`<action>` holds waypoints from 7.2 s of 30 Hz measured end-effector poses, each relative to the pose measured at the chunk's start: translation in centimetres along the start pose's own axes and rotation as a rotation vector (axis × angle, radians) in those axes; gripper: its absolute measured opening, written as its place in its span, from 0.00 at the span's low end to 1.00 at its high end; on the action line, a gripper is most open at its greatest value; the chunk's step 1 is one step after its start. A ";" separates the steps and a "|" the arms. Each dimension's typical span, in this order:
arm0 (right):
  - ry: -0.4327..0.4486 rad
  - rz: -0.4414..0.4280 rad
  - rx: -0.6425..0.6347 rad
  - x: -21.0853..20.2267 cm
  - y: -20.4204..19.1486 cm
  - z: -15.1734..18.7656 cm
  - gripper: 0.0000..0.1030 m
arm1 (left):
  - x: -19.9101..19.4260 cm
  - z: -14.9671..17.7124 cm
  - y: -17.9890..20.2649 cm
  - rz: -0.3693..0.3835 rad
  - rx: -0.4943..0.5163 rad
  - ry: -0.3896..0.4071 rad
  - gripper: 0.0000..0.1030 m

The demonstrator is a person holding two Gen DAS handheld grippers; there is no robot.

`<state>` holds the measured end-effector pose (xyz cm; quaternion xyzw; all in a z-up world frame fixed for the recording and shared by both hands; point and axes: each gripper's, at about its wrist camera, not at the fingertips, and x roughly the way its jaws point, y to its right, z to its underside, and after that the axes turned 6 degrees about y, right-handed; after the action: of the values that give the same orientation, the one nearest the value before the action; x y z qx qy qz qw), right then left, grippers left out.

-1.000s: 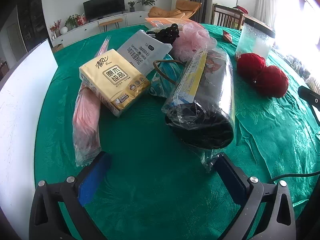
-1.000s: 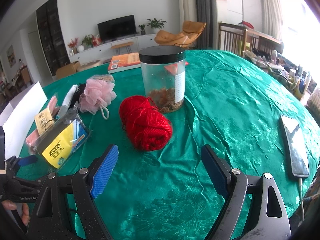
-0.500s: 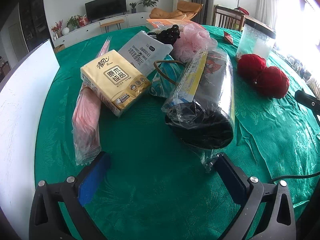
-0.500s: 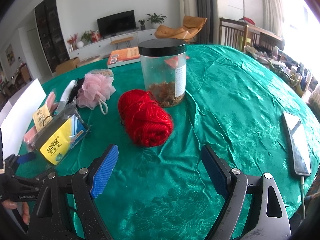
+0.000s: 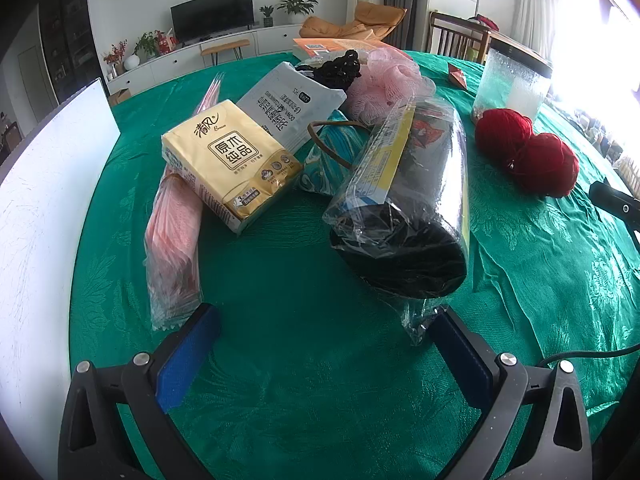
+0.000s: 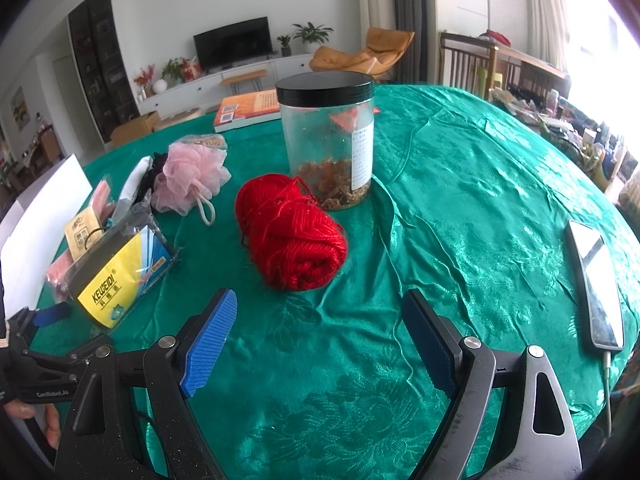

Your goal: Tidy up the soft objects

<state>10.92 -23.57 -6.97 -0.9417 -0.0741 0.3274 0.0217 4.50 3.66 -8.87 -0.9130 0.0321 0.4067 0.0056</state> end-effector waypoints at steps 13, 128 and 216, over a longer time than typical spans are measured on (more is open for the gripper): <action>0.000 0.000 0.000 0.0 0.0 0.0 0.84 | 0.0 0.0 0.0 0.001 -0.001 0.001 1.00; 0.032 -0.545 0.018 -5.4 -7.5 -15.1 0.49 | -17.8 -4.6 -17.5 -0.108 -0.252 0.139 0.54; -0.122 -0.029 -0.133 5.4 -3.5 0.8 0.90 | 0.9 -0.5 -0.4 -0.004 -0.002 -0.003 1.00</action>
<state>14.15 -19.27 -10.53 -0.9183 -0.1104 0.3781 -0.0405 5.47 4.04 -9.18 -0.9124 0.0300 0.4081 0.0055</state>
